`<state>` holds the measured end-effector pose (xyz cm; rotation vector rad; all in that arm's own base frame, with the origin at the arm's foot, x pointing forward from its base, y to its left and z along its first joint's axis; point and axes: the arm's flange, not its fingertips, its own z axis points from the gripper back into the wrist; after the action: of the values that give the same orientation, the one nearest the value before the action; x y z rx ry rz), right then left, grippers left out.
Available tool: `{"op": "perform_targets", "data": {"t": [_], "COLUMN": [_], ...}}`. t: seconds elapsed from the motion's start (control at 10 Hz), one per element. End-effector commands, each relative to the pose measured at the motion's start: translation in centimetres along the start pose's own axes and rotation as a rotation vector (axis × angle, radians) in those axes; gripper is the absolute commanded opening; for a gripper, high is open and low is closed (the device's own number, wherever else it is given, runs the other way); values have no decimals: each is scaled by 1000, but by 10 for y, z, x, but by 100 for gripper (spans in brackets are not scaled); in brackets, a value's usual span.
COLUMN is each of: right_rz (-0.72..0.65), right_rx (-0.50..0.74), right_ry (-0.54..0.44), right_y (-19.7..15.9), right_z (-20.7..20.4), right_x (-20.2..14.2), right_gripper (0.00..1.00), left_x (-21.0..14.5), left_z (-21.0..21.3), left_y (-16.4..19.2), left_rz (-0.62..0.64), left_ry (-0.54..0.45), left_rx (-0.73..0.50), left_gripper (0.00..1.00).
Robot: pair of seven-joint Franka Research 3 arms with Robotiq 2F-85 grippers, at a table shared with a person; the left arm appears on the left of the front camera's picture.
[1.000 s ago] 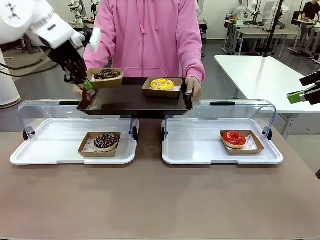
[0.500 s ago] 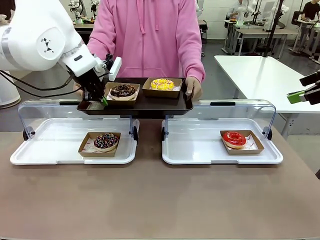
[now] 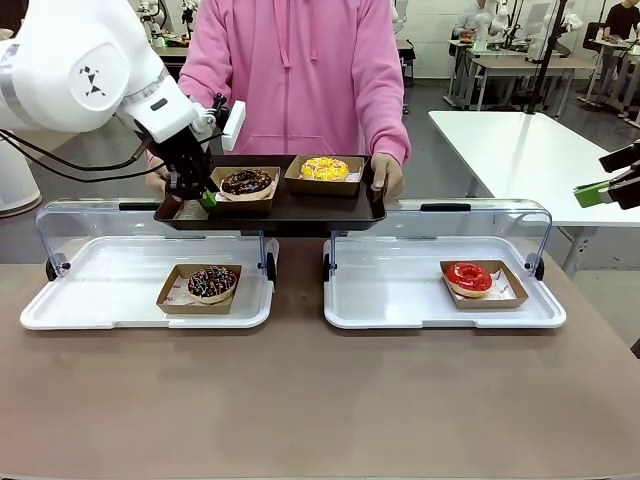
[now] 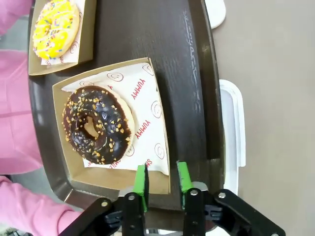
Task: Provide the desired donut to the person.
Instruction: Place the picked Paper togo box onto the Handle tray extended by the person.
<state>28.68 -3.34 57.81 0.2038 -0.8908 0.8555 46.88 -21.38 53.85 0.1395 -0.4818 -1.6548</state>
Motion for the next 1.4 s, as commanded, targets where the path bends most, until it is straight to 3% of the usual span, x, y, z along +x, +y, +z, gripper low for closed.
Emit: {"op": "perform_targets", "data": {"t": [0.0, 1.0, 1.1, 1.3], "right_rz": [-13, -13, -13, -13], "right_rx": [-11, -11, -11, -11], "right_ry": [26, 26, 26, 26], "right_y": [1, 1, 1, 1], "right_z": [-1, -1, -1, -1], "right_x": [-1, -1, -1, -1], "right_gripper": [100, 100, 100, 100], "left_x": [1, -5, -1, -1], "left_z": [14, 32, 27, 27], "left_y": [0, -1, -2, -2], "left_rz": [61, 100, 85, 85], "left_ry": [16, -61, -13, -13], "left_rx": [-33, -128, -99, -99], "left_gripper": [100, 100, 100, 100]}}
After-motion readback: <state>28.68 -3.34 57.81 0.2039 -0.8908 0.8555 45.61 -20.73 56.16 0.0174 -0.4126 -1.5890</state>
